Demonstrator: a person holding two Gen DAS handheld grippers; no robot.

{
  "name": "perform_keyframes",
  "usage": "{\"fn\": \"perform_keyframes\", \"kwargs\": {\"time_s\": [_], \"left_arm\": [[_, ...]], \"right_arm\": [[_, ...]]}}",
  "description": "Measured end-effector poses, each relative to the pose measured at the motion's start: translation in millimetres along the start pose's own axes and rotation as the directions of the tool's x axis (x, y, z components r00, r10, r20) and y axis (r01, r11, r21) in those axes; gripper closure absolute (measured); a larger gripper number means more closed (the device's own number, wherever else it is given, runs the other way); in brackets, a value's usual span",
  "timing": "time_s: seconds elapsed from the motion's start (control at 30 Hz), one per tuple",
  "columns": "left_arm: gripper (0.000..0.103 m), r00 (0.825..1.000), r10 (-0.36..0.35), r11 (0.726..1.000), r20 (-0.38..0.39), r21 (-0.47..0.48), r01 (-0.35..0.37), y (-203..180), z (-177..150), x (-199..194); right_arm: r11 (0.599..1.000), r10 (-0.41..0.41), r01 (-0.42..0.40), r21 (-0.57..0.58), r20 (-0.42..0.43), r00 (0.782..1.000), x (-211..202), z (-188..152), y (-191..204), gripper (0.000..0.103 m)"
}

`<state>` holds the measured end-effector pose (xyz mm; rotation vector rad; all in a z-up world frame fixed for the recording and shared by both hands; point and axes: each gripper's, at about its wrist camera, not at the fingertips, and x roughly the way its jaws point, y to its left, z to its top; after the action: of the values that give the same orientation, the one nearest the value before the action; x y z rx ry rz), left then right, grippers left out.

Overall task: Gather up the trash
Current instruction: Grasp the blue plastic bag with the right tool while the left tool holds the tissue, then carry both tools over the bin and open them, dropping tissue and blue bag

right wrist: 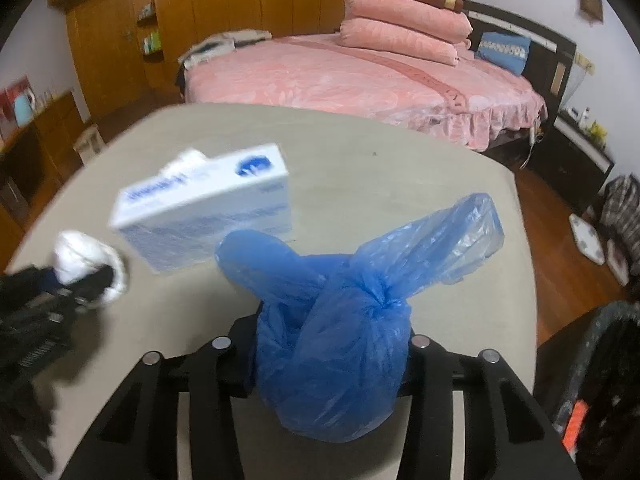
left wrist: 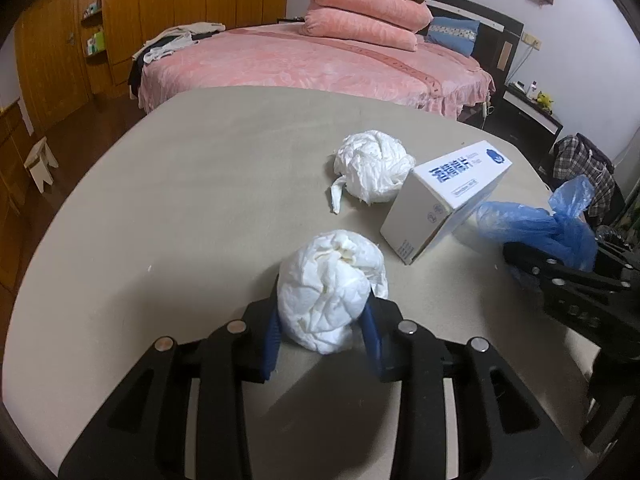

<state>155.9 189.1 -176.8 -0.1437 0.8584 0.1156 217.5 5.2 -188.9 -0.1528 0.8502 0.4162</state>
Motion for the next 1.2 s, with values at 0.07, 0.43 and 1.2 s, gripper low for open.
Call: {"fn": "perform_keyframes", "kwargs": {"time_s": [0.07,0.43,1.2], "left_arm": [[0.07,1.0,-0.002,1.0,0.016,-0.006,0.002,-4,-1,-8],[0.07,0.992,-0.025,1.0,0.12,0.0,0.026,-28,-16,-76],[0.07,0.94,-0.274,0.945,0.203,0.24,0.224,-171,-15,-143]], "right_arm": [[1.0,0.021,-0.021,-0.006,0.03,0.999,-15,0,1,0.058],[0.996,0.063,-0.07,0.057,0.117,0.991,-93,-16,-25,0.058],[0.98,-0.077,0.023,0.2,0.27,0.96,-218,-63,-128,0.057]]}}
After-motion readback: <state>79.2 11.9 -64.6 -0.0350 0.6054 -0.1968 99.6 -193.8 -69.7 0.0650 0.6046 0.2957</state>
